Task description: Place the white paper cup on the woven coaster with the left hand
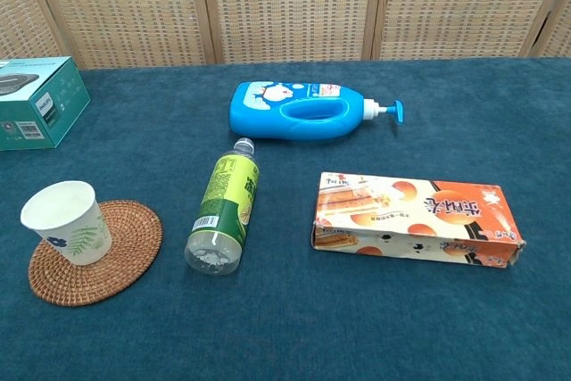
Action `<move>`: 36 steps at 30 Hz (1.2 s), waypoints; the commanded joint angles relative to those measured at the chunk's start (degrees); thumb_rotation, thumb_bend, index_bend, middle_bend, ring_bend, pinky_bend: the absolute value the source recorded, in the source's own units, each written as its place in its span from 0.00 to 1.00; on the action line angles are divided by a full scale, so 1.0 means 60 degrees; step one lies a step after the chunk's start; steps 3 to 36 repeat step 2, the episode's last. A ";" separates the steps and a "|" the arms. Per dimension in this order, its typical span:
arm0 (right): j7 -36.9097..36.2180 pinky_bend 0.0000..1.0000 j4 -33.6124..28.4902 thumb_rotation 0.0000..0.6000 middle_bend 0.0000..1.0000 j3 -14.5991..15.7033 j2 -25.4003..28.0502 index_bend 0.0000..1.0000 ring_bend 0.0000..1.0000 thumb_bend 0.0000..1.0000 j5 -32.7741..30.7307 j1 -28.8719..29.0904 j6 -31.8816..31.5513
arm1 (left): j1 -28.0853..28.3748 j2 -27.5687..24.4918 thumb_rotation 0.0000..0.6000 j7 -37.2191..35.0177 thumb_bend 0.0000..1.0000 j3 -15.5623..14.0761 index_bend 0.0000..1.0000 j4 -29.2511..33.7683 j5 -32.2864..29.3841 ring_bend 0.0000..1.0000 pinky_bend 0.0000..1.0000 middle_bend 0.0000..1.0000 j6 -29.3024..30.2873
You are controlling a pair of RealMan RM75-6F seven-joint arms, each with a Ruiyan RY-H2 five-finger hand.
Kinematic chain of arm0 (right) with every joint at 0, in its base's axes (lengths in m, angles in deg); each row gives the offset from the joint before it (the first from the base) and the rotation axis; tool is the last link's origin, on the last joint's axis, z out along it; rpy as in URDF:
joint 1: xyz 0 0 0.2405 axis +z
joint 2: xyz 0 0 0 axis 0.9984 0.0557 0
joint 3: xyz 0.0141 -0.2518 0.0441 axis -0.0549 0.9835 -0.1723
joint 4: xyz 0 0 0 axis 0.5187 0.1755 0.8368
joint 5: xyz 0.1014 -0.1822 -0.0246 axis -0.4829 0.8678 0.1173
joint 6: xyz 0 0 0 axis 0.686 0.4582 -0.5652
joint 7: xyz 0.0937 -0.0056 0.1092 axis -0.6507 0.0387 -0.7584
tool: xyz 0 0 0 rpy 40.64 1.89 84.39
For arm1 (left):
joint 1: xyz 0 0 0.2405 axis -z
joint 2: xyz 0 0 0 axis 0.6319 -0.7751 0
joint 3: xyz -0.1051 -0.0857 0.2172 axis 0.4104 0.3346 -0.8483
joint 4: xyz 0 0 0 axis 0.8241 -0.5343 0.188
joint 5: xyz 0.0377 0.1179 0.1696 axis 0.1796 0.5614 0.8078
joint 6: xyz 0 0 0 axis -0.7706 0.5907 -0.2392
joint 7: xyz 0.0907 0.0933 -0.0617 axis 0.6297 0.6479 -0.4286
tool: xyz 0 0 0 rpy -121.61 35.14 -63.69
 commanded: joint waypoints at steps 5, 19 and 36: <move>-0.0058 0.00 0.0001 1.00 0.00 0.0017 0.0024 0.07 0.00 0.00 0.0063 -0.0020 -0.0039 | -0.0936 -0.0561 1.00 0.0734 0.00 -0.0288 0.00 0.0857 -0.0149 0.00 0.00 0.00 0.0892; -0.0058 0.00 0.0001 1.00 0.00 0.0017 0.0024 0.07 0.00 0.00 0.0063 -0.0020 -0.0039 | -0.0936 -0.0561 1.00 0.0734 0.00 -0.0288 0.00 0.0857 -0.0149 0.00 0.00 0.00 0.0892; -0.0058 0.00 0.0001 1.00 0.00 0.0017 0.0024 0.07 0.00 0.00 0.0063 -0.0020 -0.0039 | -0.0936 -0.0561 1.00 0.0734 0.00 -0.0288 0.00 0.0857 -0.0149 0.00 0.00 0.00 0.0892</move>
